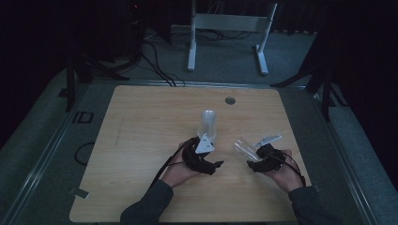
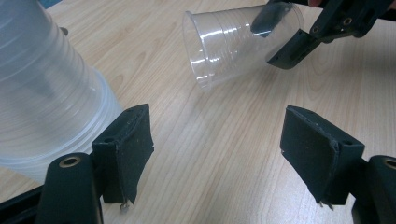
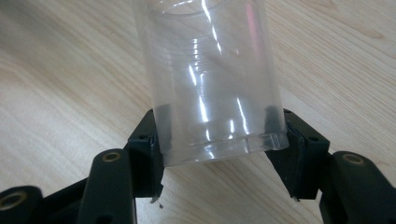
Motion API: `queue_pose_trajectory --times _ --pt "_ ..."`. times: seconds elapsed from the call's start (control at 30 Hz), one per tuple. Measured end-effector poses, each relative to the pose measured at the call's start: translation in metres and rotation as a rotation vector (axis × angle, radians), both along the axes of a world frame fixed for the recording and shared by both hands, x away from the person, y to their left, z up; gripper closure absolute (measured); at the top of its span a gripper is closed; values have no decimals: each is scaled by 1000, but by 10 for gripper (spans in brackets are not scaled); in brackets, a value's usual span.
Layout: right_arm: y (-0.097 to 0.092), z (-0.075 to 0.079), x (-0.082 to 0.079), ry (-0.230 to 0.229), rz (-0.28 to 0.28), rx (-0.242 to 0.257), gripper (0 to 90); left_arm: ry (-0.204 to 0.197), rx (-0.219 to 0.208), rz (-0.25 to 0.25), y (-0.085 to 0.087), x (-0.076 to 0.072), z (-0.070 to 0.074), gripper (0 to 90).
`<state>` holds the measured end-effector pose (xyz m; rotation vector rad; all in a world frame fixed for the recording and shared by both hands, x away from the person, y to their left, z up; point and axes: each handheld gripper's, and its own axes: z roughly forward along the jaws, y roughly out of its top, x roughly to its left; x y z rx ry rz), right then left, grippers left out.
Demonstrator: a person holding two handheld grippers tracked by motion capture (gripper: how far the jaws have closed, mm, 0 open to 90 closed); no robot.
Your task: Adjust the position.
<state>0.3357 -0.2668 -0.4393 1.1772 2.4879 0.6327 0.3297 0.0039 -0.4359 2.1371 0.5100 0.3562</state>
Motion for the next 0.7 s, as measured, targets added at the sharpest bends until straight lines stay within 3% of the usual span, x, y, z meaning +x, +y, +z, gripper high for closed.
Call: queue_pose_trajectory --times 0.4,0.7 --pt "-1 -7 -3 -53 -92 45 418 0 -6 18 -1 2 4 254" --pt "-2 -10 -2 -111 -166 37 417 -12 -21 33 -2 2 7 254"
